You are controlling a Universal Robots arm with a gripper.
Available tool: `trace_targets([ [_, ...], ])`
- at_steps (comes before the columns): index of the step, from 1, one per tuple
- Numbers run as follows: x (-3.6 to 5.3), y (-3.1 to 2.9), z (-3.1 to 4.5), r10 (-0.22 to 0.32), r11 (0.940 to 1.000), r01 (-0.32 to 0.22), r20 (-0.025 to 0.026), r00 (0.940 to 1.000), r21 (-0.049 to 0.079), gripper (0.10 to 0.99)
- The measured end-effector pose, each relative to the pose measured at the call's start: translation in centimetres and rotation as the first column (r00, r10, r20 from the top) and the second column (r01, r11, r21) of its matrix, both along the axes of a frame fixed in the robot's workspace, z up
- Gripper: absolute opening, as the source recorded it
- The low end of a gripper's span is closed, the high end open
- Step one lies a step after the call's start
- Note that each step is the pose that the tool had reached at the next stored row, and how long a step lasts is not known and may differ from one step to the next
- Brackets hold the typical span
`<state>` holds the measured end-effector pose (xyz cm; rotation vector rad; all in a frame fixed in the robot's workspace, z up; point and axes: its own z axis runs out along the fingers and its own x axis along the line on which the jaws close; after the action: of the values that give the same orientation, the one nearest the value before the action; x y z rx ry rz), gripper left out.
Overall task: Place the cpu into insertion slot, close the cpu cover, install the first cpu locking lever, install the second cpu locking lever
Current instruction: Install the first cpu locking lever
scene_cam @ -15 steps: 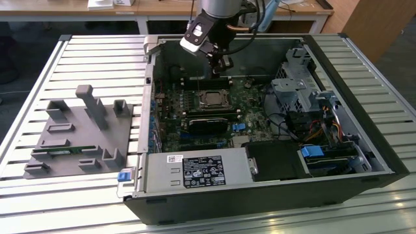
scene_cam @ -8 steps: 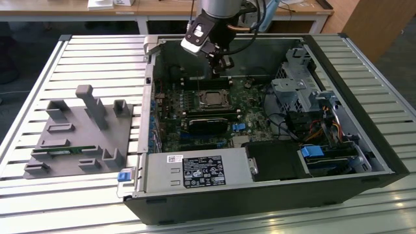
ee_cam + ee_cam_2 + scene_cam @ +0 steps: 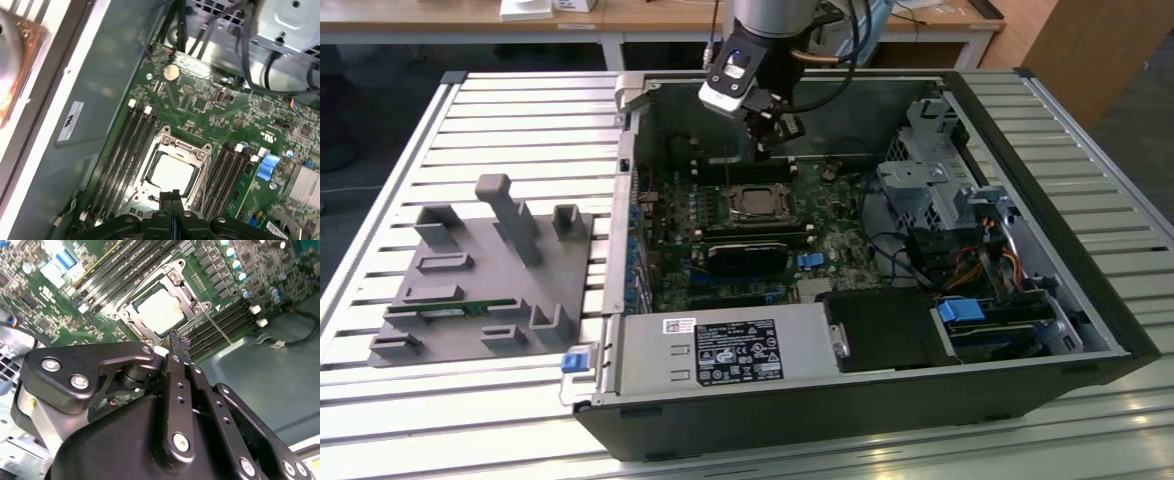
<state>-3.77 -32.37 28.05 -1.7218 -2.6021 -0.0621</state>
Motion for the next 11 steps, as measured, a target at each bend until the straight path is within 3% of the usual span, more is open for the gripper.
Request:
trace_targets([
  [5, 0.0, 0.0, -0.04, 0.091, 0.9958, -0.091, 0.0, 0.9958, 0.0, 0.114],
  [11, 0.0, 0.0, -0.12, 0.197, 0.9803, -0.197, 0.0, 0.9803, 0.0, 0.114],
])
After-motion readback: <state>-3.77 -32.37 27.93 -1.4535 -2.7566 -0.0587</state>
